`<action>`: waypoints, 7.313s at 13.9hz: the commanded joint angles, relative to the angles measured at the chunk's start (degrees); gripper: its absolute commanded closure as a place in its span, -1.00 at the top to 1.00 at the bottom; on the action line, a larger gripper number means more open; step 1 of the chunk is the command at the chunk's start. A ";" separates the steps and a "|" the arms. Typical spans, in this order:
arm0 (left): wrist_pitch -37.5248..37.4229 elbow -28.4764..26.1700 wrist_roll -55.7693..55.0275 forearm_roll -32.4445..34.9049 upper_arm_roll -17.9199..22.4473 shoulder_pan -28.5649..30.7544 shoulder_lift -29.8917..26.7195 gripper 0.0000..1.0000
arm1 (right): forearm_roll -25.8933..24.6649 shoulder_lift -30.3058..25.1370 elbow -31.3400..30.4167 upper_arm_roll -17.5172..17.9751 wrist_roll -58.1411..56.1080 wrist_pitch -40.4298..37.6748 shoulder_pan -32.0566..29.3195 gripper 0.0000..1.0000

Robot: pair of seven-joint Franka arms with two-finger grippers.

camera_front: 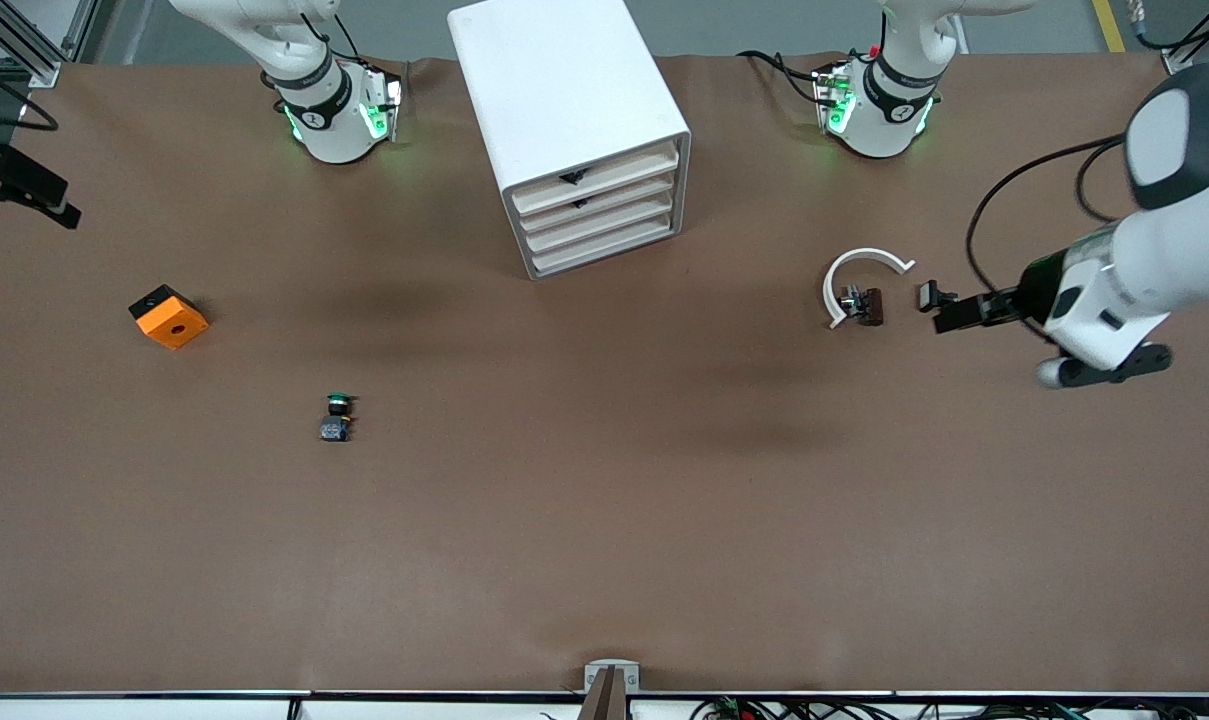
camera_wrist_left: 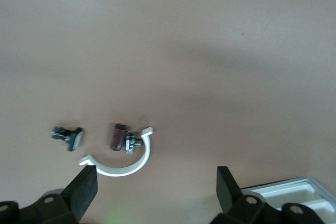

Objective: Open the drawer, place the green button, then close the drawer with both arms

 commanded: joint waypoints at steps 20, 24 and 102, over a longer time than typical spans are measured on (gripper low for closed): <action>-7.64 6.14 -81.03 -21.66 -3.07 -16.92 22.65 1.00 | 0.56 13.37 -5.61 0.16 7.01 12.67 3.79 1.00; -12.02 6.84 -86.14 -28.86 -4.48 -16.92 27.65 1.00 | 0.56 13.72 -15.97 0.16 10.98 27.59 6.95 1.00; -19.86 20.10 -104.09 -35.40 -3.08 -15.60 46.66 1.00 | -5.05 31.46 -7.04 11.85 96.86 41.17 46.60 -1.00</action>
